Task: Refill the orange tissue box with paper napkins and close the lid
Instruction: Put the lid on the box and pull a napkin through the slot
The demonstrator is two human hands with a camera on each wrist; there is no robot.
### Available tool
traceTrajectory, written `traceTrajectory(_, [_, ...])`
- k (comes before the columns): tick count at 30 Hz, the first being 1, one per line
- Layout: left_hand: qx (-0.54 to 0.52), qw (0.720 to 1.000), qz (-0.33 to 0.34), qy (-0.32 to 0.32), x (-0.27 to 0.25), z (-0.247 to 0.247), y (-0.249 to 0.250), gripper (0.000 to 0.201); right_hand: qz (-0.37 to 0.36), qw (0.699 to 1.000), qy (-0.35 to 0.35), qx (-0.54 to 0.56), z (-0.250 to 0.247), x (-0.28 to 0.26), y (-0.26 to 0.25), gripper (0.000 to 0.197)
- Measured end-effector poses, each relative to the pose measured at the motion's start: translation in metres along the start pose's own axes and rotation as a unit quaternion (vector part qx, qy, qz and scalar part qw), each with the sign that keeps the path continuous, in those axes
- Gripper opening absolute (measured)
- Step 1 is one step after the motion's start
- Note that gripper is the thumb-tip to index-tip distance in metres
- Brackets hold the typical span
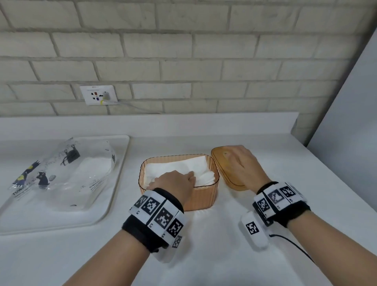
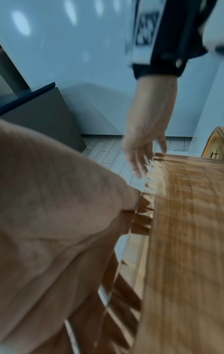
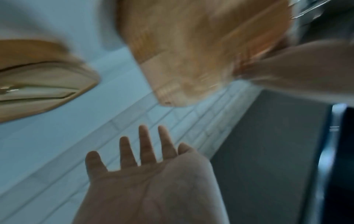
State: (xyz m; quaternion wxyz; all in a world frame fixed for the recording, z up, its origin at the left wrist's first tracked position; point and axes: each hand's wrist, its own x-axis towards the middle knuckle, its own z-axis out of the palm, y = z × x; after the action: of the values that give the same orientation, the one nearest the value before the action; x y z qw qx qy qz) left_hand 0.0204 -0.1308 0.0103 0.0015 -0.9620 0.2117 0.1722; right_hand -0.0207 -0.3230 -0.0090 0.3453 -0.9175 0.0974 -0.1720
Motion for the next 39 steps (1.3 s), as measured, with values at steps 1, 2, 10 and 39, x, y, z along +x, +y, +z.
traceTrajectory(1, [0.012, 1.000, 0.003, -0.006, 0.001, -0.001, 0.000, 0.047, 0.062, 0.997, 0.005, -0.055, -0.001, 0.009, 0.009, 0.041])
traceTrajectory(2, [0.010, 1.000, 0.015, -0.007, 0.000, -0.001, 0.000, 0.046, 0.129, 0.983, -0.014, -0.127, 0.001, 0.017, 0.020, 0.053])
traceTrajectory(10, [-0.003, 1.000, 0.016, 0.025, 0.001, 0.001, -0.003, 0.049, 0.304, 0.902, -0.123, -0.281, 0.036, 0.034, 0.050, 0.118])
traceTrajectory(39, [0.072, 0.990, 0.025, 0.119, -0.024, 0.007, -0.039, 0.042, -0.048, 0.923, -0.375, -0.072, -0.007, 0.030, -0.068, 0.121])
